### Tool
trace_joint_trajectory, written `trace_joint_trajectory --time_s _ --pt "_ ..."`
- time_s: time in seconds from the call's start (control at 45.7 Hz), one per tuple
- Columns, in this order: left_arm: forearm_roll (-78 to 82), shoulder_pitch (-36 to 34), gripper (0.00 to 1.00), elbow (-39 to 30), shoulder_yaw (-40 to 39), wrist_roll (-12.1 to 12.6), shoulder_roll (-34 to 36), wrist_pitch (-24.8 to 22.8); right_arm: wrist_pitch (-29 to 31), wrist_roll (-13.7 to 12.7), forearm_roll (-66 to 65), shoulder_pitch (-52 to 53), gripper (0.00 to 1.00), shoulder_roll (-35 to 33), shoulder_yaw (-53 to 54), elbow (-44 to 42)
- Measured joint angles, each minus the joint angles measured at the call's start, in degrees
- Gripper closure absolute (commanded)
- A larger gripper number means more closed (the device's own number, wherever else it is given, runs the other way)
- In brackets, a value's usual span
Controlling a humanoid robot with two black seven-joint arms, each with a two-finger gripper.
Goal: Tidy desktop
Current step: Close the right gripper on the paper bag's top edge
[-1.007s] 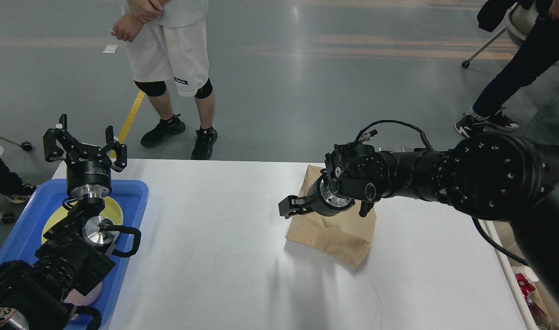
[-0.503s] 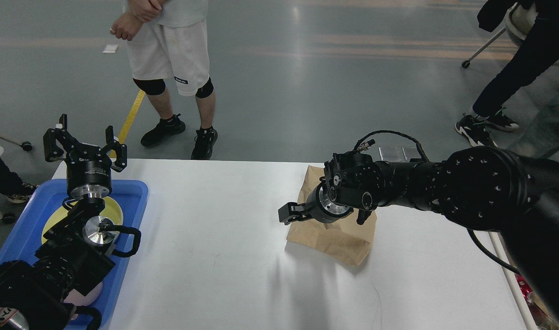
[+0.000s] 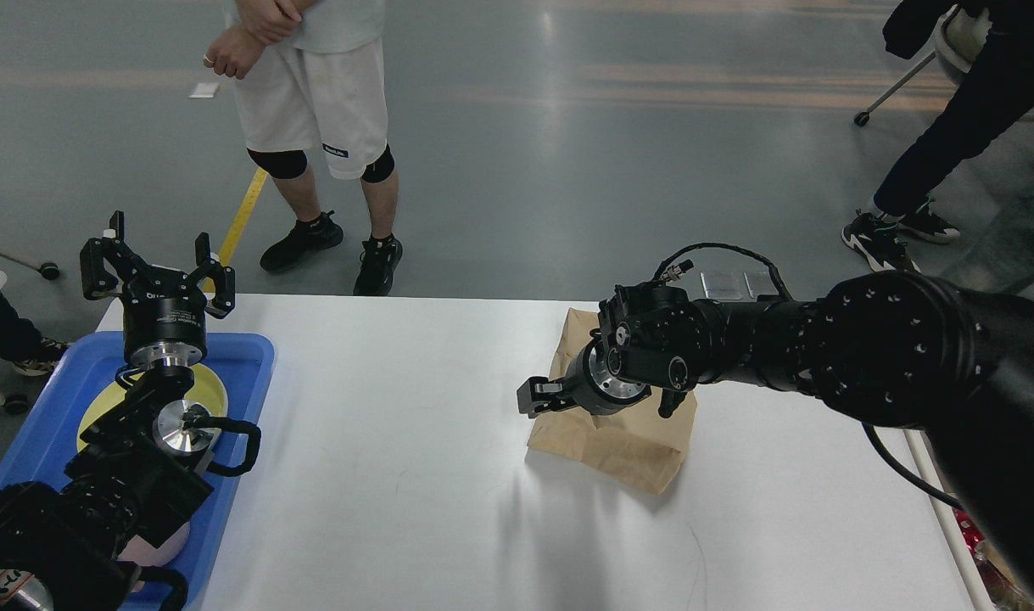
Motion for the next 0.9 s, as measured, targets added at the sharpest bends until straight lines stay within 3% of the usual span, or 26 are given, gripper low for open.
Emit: trace_joint_trajectory --time_s 0.153,0.503,0.635,0.766,0.897 --pt "0.0 0.0 0.04 0.0 0.0 0.0 0.0 0.0 0.3 0.0 0.0 0.3 0.54 0.0 0.0 0.2" --pt "0.0 0.0 0.04 0.0 0.0 0.0 0.0 0.0 0.7 -0.2 -0.1 0.6 0.83 0.0 0.0 0.3" --pt "0.0 0.0 0.04 0.0 0.0 0.0 0.0 0.0 0.7 -1.5 -0.1 0.5 0.88 -0.1 0.0 0.2" --pt "0.0 0.0 0.04 0.0 0.0 0.0 0.0 0.0 0.8 -2.4 -0.1 0.3 1.00 -0.2 0.0 0.2" --pt "0.0 0.0 0.04 0.0 0.0 0.0 0.0 0.0 1.1 -3.0 -0.2 0.4 1.00 -0.5 -0.2 0.2"
